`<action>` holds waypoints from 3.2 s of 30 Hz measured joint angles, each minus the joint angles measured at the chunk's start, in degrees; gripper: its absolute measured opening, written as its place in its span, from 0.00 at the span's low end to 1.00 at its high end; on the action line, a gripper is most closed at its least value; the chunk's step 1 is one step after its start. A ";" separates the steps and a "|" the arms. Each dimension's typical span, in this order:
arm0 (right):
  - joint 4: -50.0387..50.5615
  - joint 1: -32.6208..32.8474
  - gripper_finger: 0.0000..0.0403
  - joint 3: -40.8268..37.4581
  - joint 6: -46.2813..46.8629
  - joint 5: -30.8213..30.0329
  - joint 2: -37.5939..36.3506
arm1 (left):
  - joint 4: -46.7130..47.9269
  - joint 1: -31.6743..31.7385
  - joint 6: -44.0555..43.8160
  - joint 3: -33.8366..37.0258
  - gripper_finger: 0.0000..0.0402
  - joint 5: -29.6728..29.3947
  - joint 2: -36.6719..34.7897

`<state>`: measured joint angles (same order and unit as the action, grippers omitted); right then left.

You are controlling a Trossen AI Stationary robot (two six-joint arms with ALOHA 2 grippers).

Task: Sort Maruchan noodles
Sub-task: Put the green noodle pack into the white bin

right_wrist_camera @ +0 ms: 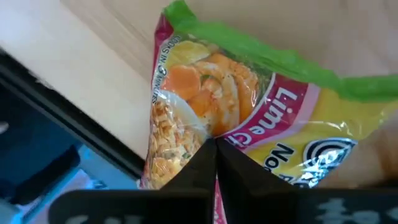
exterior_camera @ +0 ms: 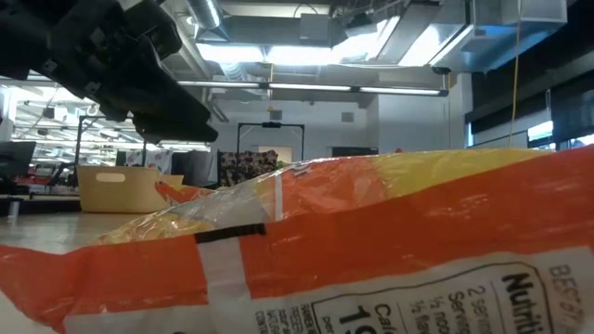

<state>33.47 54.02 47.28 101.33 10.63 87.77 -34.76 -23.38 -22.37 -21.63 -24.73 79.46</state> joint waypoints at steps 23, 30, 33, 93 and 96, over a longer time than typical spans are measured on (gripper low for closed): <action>-35.56 -31.88 0.03 -0.14 -61.39 -25.74 12.10 | -0.98 0.00 -1.49 0.00 0.56 -0.31 0.00; -52.96 -39.64 0.03 -0.54 -72.95 -19.57 14.90 | -2.80 0.00 -1.49 -0.45 0.56 -1.35 0.00; -54.61 -40.41 0.03 -0.47 -78.35 -18.67 12.10 | -3.05 0.00 -0.60 -2.35 0.56 -1.67 0.87; -43.73 -43.19 0.87 -0.23 -50.71 -8.04 13.02 | 13.94 -2.83 -2.64 -18.95 0.56 -3.45 25.94; -44.42 -43.19 0.87 -0.23 -49.34 -8.76 13.02 | 13.74 -2.73 -2.62 -18.95 0.56 -3.85 25.94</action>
<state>-10.96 10.83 47.05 51.99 1.88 100.79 -21.02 -26.11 -24.99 -40.58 -28.58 105.41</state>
